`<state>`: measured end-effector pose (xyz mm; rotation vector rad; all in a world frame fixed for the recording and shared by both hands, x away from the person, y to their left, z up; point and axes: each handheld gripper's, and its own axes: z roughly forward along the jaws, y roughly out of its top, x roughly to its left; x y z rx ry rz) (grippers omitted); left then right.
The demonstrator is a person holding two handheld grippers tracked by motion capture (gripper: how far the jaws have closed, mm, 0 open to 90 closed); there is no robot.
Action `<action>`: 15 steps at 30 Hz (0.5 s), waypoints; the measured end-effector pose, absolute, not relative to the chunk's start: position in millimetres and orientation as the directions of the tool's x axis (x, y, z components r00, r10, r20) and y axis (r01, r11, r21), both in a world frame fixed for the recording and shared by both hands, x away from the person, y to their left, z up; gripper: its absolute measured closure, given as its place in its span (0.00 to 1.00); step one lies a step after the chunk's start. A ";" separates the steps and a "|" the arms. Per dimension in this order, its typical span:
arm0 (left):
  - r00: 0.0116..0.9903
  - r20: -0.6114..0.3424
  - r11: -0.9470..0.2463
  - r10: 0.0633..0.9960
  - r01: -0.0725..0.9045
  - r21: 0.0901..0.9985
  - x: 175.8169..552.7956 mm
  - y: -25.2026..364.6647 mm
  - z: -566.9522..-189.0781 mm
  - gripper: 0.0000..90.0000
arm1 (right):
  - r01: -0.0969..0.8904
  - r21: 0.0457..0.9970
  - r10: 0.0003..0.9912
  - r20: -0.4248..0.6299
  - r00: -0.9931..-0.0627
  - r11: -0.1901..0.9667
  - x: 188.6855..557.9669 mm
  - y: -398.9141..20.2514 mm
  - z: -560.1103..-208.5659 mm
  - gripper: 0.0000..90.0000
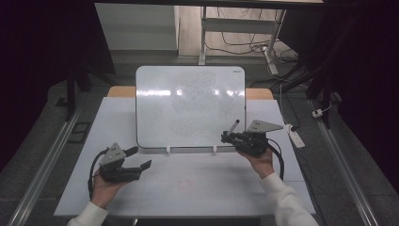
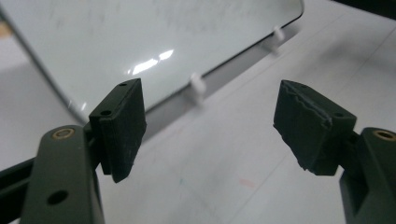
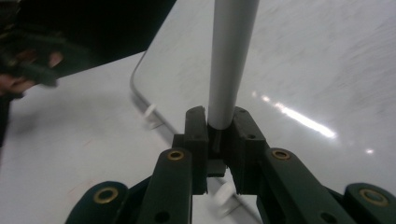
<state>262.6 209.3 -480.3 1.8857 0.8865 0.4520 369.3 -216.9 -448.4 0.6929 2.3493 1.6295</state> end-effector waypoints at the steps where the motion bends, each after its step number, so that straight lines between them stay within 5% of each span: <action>1: 0.680 -0.056 -0.276 0.731 0.369 0.888 265.0 204.8 -475.5 0.29 | 0.269 0.917 0.472 0.106 -0.875 0.293 366.5 -215.9 -450.4 0.87; 15: 0.819 -0.043 -0.323 0.572 0.274 0.906 296.3 135.2 -436.3 0.31 | 0.276 0.876 0.358 0.129 -0.925 0.396 357.5 -193.3 -469.8 0.86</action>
